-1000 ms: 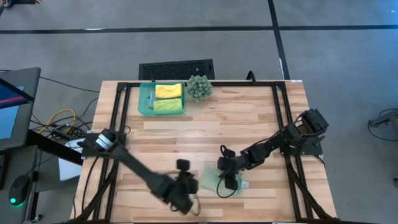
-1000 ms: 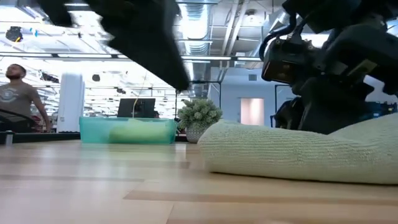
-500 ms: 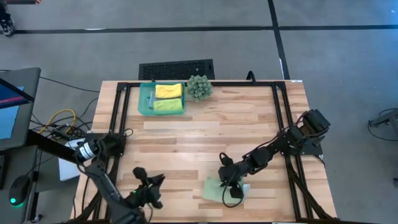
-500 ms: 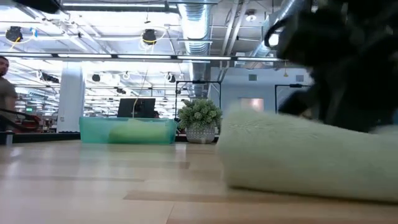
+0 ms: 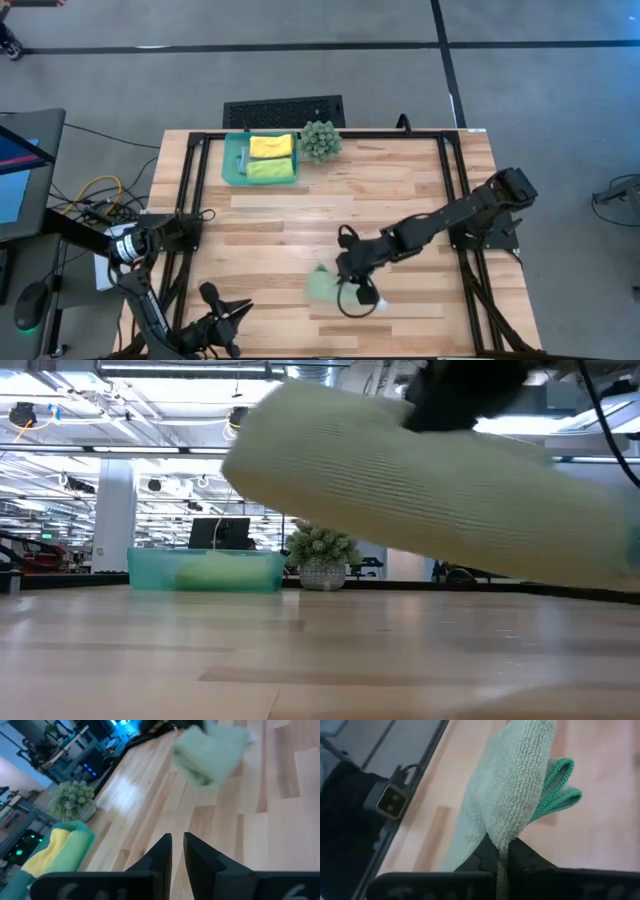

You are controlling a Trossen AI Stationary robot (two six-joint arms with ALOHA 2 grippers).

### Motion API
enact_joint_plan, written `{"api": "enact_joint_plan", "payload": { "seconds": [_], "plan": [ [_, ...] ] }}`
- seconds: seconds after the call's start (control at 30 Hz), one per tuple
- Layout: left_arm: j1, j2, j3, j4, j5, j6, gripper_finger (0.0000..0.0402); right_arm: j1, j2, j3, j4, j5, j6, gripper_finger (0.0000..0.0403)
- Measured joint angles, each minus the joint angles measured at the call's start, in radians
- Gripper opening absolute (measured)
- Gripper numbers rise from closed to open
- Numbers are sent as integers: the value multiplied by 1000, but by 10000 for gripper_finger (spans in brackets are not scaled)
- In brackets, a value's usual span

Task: Fold microfiber towels
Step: Put the folded green microfiber cloth into the blue bin

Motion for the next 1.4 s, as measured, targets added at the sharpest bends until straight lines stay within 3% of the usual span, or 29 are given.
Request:
{"api": "enact_joint_plan", "payload": {
  "seconds": [0.4,0.63,0.9,1.07,1.27,1.4],
  "plan": [
    [-56,-55,0,0,55,-19,41,-245,-1,330,-247,17,-319,27],
    [-84,-122,0,0,96,-70,41,-450,101,587,-342,-6,-554,26],
    [-87,-162,0,0,151,-159,41,-677,423,981,-397,-188,-795,25],
    [-87,-173,0,0,136,-213,41,-782,697,1306,-451,-366,-825,31],
    [-83,-179,0,1,46,-188,41,-866,773,1261,-264,-474,-805,26],
    [-69,-183,0,0,-7,-147,41,-912,839,1317,-302,-566,-752,29]
  ]
}}
